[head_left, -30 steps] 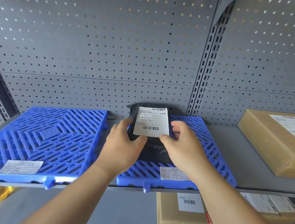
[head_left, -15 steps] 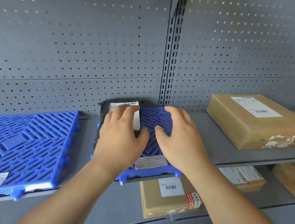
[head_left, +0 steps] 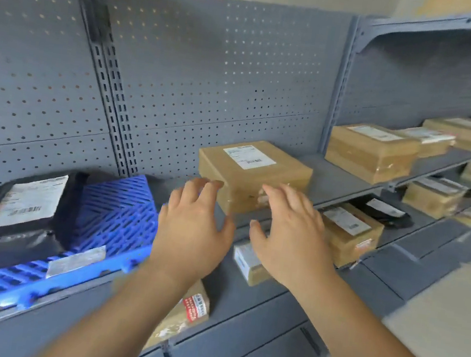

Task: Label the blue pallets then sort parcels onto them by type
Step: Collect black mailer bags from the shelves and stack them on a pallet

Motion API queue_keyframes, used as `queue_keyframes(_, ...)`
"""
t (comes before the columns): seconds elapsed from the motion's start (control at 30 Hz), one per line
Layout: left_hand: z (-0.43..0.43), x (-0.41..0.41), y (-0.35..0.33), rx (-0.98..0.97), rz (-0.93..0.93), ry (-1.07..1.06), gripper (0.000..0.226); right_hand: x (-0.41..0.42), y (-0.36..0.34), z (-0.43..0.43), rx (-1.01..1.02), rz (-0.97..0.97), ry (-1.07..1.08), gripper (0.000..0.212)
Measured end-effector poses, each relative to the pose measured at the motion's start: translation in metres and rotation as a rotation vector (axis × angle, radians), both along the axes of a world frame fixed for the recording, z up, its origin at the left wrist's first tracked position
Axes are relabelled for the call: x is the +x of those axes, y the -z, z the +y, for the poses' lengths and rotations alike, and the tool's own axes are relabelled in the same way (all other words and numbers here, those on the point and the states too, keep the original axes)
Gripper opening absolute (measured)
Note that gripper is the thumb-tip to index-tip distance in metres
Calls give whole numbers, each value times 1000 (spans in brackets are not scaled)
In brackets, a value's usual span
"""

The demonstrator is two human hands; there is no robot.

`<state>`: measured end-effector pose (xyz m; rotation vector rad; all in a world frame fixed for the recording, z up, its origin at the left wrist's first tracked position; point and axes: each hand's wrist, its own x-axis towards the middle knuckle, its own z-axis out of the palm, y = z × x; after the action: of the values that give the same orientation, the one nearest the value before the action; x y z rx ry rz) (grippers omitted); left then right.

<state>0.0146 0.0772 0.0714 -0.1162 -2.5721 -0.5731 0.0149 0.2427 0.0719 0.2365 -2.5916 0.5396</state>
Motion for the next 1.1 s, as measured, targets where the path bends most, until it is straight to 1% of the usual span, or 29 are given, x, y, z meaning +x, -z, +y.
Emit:
queue_keyframes(0.13,93,1,6,-14,-2,112,58,19,7,92,26,-46,115,64)
queue_keyframes(0.33,222,7,17,-4,-12,304,56,56,17,213,11,-66,308,62)
queue_keyframes(0.63,384,-6,26,-89,-32,573,58,90,36,358,-53,-121,602,63)
queue_keyframes(0.8,467,-34,37,-83,-54,719,58,81,48,426,-49,-175,748,65)
queue_keyframes(0.97,550,-78,42,-60,-85,854,57,50,49,493,-28,-207,885,66)
queue_keyframes(1.1,609,-115,41,-58,-104,960,52,21,48,541,-34,-234,990,65)
